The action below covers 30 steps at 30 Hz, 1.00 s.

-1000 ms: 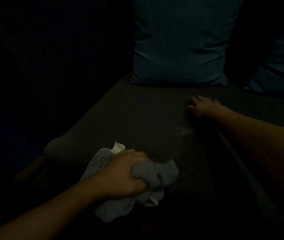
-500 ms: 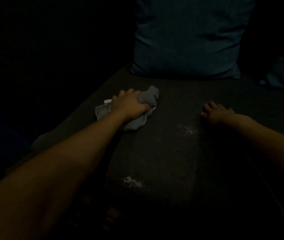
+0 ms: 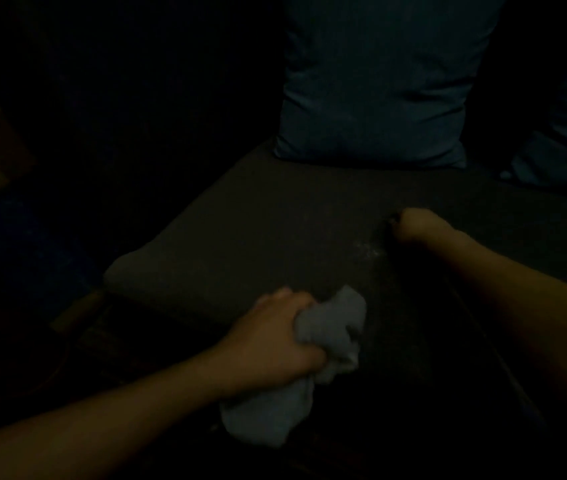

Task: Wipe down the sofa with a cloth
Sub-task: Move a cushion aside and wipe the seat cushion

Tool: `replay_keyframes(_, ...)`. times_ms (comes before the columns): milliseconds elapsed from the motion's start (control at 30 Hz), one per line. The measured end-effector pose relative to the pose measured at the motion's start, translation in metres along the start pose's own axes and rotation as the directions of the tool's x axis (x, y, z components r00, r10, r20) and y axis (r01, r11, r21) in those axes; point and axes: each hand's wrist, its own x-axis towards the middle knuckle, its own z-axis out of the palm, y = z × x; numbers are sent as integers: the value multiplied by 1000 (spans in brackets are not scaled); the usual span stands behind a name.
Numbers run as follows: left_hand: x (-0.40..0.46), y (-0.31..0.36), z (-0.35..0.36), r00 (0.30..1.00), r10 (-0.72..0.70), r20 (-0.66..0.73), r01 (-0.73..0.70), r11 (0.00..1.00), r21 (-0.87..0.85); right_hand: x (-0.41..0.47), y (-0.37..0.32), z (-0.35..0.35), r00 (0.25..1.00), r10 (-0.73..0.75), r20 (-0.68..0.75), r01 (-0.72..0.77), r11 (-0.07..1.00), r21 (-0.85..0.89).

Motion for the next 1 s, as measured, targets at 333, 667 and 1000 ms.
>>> replay_keyframes(333, 134, -66, -62, 875, -394, -282, 476, 807, 349, -46, -7, -18, 994, -93, -54, 91, 995, -38)
replay_keyframes(667, -26, -5, 24, 965, 3, 263, -27, 996, 87, -8, 0, 2, 991, 105, -85, -107, 994, -15)
replay_keyframes(1000, 176, -14, -64, 884, -382, -271, 434, 885, 168, 26, 68, -20, 1000, 22, 19, -21, 998, -62)
